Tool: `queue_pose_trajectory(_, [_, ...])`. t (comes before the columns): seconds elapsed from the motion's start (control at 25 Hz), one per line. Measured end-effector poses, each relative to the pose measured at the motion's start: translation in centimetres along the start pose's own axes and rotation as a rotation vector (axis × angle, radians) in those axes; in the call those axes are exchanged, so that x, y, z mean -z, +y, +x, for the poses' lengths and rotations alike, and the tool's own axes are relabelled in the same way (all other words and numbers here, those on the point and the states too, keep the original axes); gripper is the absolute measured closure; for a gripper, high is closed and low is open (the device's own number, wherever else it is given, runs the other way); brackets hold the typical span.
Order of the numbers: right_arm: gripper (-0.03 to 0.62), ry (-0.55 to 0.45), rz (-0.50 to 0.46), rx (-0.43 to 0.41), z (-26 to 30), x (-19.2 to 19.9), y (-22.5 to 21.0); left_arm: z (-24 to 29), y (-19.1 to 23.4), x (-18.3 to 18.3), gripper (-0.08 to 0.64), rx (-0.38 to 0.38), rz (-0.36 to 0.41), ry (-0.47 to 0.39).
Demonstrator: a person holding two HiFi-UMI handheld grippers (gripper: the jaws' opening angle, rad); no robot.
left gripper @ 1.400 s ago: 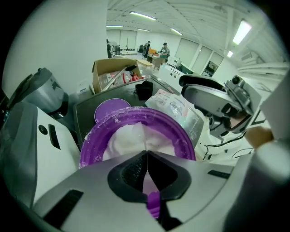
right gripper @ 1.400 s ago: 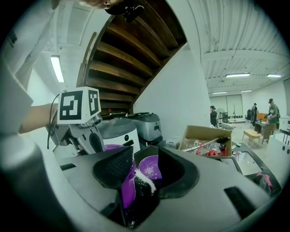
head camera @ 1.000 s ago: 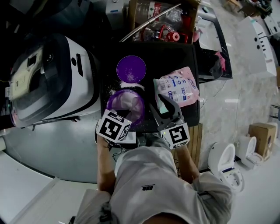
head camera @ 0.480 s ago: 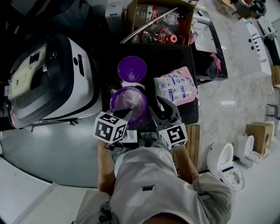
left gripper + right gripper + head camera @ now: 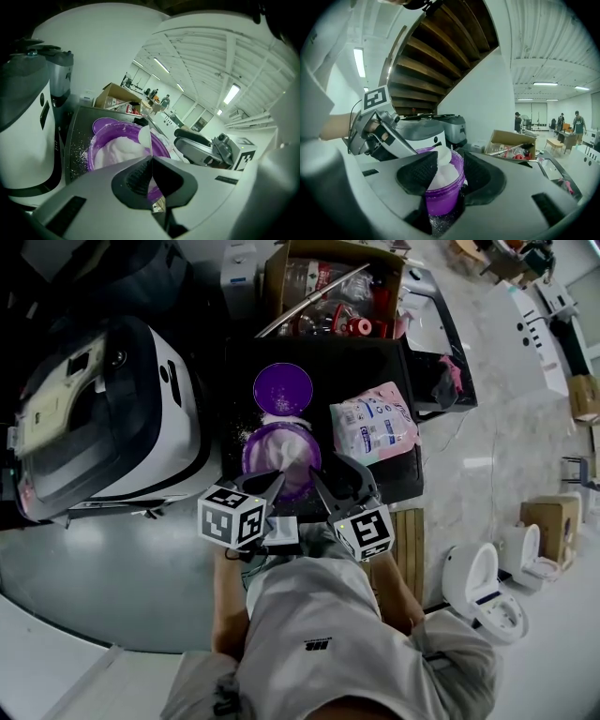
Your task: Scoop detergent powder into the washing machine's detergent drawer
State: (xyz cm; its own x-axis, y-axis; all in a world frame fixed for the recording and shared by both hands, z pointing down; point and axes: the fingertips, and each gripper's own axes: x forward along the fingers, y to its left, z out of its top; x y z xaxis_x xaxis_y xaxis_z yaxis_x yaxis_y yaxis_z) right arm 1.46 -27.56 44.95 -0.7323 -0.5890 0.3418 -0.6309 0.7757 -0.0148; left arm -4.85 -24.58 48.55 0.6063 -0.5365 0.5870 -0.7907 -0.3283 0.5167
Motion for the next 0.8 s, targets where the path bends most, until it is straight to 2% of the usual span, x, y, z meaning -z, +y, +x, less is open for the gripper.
queue_pose_trajectory(0.28, [0.42, 0.001, -0.015, 0.025, -0.5, 0.2, 2.1, -1.9, -0.2, 0.2, 0.545, 0.074, -0.042, -0.078])
queue_pose_trajectory(0.8, [0.42, -0.013, -0.035, 0.101, -2.3, -0.5, 6.1, -5.9, -1.2, 1.8, 0.545, 0.128, 0.022, -0.129])
